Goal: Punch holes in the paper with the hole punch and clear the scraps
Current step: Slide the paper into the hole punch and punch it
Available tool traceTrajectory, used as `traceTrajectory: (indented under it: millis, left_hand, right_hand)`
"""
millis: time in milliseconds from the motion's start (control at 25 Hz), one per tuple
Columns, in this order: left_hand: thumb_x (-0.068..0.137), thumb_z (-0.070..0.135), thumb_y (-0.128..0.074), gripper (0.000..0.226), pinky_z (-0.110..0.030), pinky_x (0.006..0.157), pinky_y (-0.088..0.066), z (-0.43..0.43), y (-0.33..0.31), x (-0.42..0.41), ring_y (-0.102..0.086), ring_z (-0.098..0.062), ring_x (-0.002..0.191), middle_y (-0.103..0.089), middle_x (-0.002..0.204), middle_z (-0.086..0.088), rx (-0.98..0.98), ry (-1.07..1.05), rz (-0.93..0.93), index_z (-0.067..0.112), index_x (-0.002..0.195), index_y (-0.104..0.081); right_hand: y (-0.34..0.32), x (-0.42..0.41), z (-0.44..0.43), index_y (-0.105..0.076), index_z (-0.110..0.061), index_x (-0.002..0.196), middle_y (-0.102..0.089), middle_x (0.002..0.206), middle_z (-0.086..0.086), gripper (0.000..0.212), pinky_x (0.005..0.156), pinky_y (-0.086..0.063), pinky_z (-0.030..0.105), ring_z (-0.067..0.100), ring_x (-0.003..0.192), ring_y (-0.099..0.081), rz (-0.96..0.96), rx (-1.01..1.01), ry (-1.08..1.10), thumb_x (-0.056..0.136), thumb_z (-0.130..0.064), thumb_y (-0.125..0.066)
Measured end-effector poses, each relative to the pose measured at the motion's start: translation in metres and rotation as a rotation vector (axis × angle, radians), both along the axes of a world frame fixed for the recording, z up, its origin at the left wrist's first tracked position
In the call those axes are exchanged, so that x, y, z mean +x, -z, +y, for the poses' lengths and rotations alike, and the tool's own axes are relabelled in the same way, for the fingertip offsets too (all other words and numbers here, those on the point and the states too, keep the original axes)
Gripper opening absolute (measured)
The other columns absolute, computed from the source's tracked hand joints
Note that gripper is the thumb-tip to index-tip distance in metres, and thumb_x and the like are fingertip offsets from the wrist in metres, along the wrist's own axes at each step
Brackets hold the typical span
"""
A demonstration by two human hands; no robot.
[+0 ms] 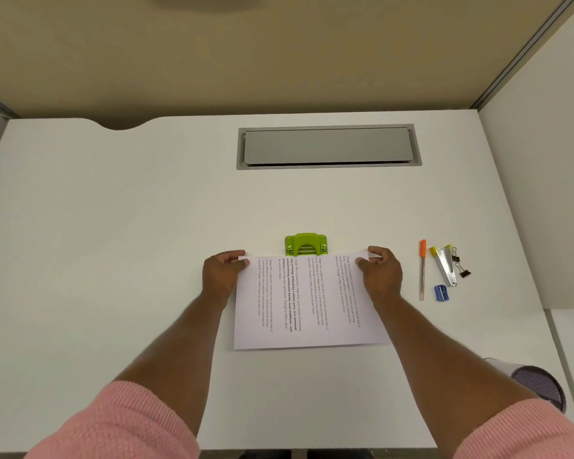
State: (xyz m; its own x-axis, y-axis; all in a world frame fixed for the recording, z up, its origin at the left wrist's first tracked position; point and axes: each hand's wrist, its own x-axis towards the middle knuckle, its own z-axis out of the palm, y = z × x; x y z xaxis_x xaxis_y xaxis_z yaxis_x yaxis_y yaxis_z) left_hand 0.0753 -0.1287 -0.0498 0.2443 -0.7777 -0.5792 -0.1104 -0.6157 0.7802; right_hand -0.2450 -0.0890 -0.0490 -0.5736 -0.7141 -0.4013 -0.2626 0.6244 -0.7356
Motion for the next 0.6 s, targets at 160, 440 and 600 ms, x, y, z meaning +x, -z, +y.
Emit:
traceTrajectory:
  millis: [160,440,600]
  left_hand:
    - [0.082,0.004,-0.077,0.02,-0.037,0.085,-0.055,-0.007,0.001,0.0,-0.064,-0.021,0.081,-0.073,0.093,-0.012,-0.001,0.012,-0.03,0.013,0.1,-0.078]
    - [0.081,0.009,-0.077,0.018,-0.04,0.093,-0.056,-0.008,0.004,-0.004,-0.07,-0.025,0.093,-0.076,0.096,-0.007,0.002,0.055,-0.144,0.02,0.096,-0.078]
    - [0.082,0.01,-0.076,0.018,-0.039,0.092,-0.055,-0.009,0.002,-0.007,-0.066,-0.02,0.086,-0.075,0.097,-0.008,-0.006,0.062,-0.178,0.019,0.098,-0.078]
  right_hand:
    - [-0.002,0.001,-0.005,-0.065,-0.013,0.119,-0.069,0.12,0.008,0.036,0.089,-0.039,0.022,0.022,0.109,-0.063,0.016,0.018,0.016,0.085,-0.016,-0.077]
    - [-0.005,0.002,-0.013,-0.065,-0.014,0.12,-0.068,0.114,0.009,0.037,0.087,-0.037,0.021,0.016,0.095,-0.057,0.036,0.039,0.036,0.085,-0.018,-0.077]
    - [-0.008,0.002,-0.016,-0.063,-0.014,0.122,-0.067,0.112,0.008,0.04,0.087,-0.036,0.021,0.015,0.095,-0.056,0.043,0.036,0.029,0.085,-0.02,-0.077]
